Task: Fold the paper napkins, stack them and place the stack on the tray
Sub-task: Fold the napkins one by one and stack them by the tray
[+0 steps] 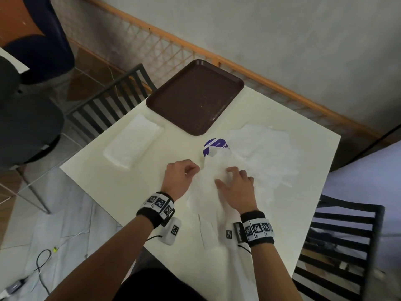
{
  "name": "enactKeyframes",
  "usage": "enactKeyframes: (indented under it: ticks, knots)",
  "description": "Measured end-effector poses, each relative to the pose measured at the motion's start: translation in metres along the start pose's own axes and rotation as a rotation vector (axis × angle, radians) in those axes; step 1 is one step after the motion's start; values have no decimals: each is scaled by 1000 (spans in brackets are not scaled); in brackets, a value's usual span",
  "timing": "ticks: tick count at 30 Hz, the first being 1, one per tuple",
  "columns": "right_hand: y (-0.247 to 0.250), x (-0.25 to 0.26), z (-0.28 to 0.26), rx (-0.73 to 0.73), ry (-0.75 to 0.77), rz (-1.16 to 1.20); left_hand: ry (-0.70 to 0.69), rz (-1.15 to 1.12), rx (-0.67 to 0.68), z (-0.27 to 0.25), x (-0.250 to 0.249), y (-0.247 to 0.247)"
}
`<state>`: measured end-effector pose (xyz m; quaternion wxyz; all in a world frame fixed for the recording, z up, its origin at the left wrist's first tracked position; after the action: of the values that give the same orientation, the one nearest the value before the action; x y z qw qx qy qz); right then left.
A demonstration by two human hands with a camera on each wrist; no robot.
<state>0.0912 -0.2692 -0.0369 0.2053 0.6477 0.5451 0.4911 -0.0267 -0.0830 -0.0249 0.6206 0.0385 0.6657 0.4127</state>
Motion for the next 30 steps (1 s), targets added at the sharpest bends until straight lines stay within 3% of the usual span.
enactKeyframes:
  ticks: [5, 9, 12, 14, 16, 18, 20, 24, 27, 30]
  knots:
    - [26, 3, -3, -24, 105, -69, -89, -129, 34, 3, -14, 26]
    - [59, 34, -22, -31, 339, 23, -138, -293, 223, -1, -40, 38]
    - [87, 62, -34, -33, 439, 141, -144, -353, 164, 6, -58, 56]
    - [100, 70, -26, 11, 393, 100, -124, -405, 60, 11, -66, 71]
    - [105, 67, -16, 219, 277, 76, -85, -454, -42, 10, -68, 83]
    - [100, 57, -8, 442, 204, 232, -89, -441, -122, 8, -66, 94]
    - [87, 48, -8, 565, 181, 486, -84, -411, -175, 6, -59, 102]
    - [61, 45, -20, 546, 159, 924, 36, -280, -229, 2, -32, 103]
    - [43, 47, -22, 501, 179, 930, 155, -262, -272, -8, -11, 96]
    - [25, 46, -15, 395, 206, 778, 125, -344, -206, -20, 4, 89]
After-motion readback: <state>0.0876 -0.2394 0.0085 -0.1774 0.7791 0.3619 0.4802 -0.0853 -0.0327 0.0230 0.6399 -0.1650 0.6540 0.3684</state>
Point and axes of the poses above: each hand's wrist, its own z-axis towards the middle knuckle, its own y-axis out of the back of the hand, x = y × z, the point moved 1 cm from there along z, towards the middle knuckle, and after that the axes turned 15 degrees about -y, right-handed, at the moved point
